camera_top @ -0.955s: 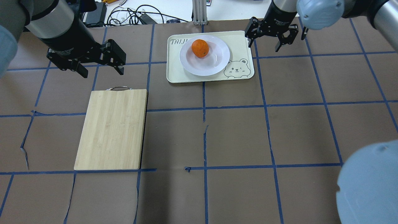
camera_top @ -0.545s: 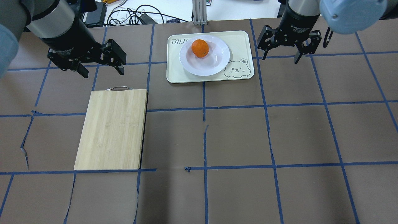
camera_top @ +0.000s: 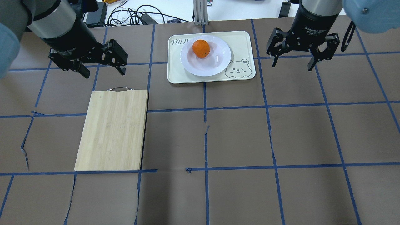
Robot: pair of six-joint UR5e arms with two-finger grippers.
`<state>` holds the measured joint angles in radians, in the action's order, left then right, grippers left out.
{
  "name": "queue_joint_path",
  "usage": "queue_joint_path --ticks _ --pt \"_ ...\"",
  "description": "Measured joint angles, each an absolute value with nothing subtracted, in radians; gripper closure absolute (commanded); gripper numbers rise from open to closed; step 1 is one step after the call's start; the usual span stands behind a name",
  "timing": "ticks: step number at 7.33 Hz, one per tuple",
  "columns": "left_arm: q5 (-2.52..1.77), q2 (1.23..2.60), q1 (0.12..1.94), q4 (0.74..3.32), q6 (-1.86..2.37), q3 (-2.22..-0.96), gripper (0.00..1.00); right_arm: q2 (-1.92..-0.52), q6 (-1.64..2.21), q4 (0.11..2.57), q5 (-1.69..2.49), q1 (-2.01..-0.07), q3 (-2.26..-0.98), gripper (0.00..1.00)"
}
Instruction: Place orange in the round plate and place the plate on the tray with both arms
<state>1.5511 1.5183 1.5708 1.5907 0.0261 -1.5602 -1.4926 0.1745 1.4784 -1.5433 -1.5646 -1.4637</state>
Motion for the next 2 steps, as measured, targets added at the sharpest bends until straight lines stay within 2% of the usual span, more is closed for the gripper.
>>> queue_joint_path --ticks 2 --pt "1.553 1.516 1.570 1.591 0.026 -1.561 0.00 -1.509 0.173 1.477 -1.539 -1.569 -1.468 0.00"
